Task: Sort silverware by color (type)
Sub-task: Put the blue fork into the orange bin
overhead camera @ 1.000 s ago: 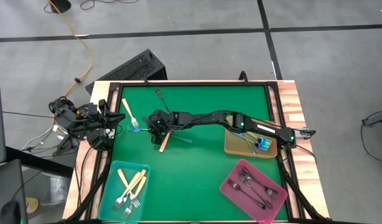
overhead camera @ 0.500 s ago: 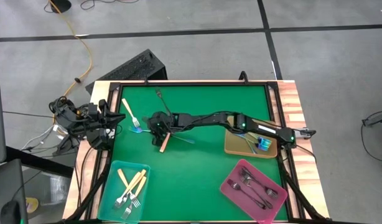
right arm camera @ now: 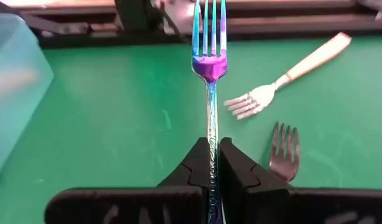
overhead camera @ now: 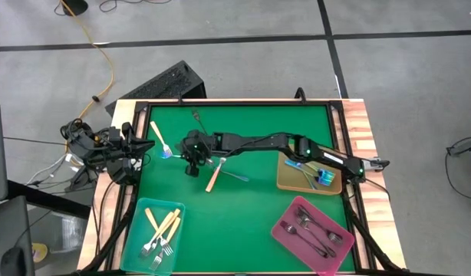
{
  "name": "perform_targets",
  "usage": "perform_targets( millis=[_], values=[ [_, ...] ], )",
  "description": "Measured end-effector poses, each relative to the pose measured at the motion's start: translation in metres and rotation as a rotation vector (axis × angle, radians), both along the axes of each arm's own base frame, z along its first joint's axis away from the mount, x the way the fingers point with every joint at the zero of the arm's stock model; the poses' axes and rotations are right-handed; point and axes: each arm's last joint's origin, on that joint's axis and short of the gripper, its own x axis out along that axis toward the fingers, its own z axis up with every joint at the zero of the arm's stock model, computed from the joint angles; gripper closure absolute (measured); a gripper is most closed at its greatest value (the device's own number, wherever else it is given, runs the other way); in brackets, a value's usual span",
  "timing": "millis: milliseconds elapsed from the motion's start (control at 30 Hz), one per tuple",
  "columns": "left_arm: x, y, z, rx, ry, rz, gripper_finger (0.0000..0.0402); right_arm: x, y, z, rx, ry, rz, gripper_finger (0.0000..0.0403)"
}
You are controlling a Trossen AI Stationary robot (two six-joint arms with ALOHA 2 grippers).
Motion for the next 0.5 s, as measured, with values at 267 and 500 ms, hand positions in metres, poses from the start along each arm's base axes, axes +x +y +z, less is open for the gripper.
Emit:
perform_targets(
  millis=[267,500],
  values=[
    [0.0,0.0,0.0,-0.002,0.0,0.0,0.0379,-0.008,-0.01,0.019,-0.024,0.013,-0.013,0.0369],
    [0.0,0.001,0.0,-0.002,0.0,0.018,0.0379,-0.022,-0.039,0.031,-0.075,0.092,-0.084,0.0369]
  ],
)
